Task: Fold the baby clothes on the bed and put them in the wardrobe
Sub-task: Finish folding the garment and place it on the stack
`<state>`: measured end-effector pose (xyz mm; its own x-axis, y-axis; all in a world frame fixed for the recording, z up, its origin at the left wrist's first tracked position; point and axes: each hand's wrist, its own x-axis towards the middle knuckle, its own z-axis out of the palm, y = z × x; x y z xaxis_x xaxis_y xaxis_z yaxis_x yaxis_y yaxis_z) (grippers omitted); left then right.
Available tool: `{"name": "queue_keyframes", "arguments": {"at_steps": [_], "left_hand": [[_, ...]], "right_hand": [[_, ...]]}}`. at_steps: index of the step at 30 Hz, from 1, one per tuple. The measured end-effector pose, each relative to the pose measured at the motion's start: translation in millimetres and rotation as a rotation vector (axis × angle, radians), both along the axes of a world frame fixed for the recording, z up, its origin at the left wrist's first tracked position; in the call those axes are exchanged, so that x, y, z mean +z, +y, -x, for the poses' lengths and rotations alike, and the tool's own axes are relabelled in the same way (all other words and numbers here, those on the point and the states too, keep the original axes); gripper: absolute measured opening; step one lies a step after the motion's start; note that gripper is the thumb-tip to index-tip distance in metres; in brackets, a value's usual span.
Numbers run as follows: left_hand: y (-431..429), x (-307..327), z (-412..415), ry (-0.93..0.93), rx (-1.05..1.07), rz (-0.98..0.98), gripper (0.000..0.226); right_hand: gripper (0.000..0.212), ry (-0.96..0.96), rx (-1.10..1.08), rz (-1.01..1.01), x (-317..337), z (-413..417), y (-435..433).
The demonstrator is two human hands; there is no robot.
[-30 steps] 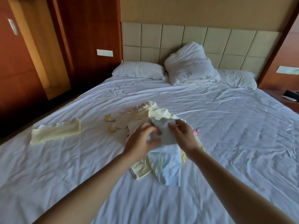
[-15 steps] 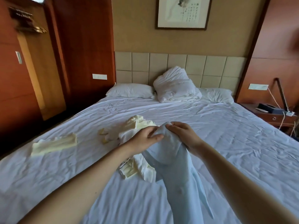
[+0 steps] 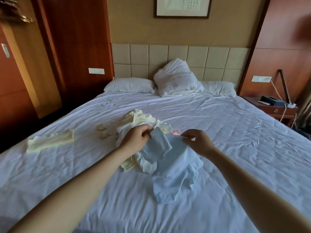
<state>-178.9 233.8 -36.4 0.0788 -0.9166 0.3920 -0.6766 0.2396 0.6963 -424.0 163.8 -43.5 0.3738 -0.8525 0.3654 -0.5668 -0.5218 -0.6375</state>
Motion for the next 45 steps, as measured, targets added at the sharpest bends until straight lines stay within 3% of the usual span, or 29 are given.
{"name": "queue_keyframes", "arguments": {"at_steps": [3,7,10,15,21,27,30,32,35,40,45], "left_hand": [[14,-15,-9,-0.203,-0.016,-0.075,0.031],[34,-53,-15,-0.470,-0.113,-0.274,0.029],[48,-88,-7,-0.596,-0.217,-0.453,0.028],[63,-131,10,-0.721,-0.336,-0.598,0.029],[54,-136,25,-0.747,-0.294,-0.616,0.017],[38,-140,42,-0.530,-0.090,-0.350,0.019],[27,-146,49,-0.525,-0.124,-0.345,0.040],[21,-151,54,-0.551,-0.141,-0.361,0.055],[15,-155,59,-0.548,-0.118,-0.351,0.056],[11,-159,60,-0.490,0.006,-0.342,0.038],[17,-160,53,-0.472,0.079,-0.385,0.025]], "right_hand": [[0.022,0.018,0.039,-0.046,-9,-2,9],[0.020,0.261,0.124,-0.252,-53,1,30],[0.018,0.414,0.169,-0.345,-100,4,52],[0.016,0.480,0.257,-0.438,-155,18,78],[0.016,0.414,0.231,-0.412,-167,35,82],[0.019,0.296,-0.178,-0.247,-163,42,63],[0.032,0.309,-0.222,-0.136,-163,49,52],[0.042,0.347,-0.223,-0.157,-165,51,46],[0.049,0.383,-0.245,-0.253,-170,49,38],[0.043,0.301,-0.322,-0.311,-173,47,33],[0.021,0.268,-0.341,-0.372,-168,47,34]]}}
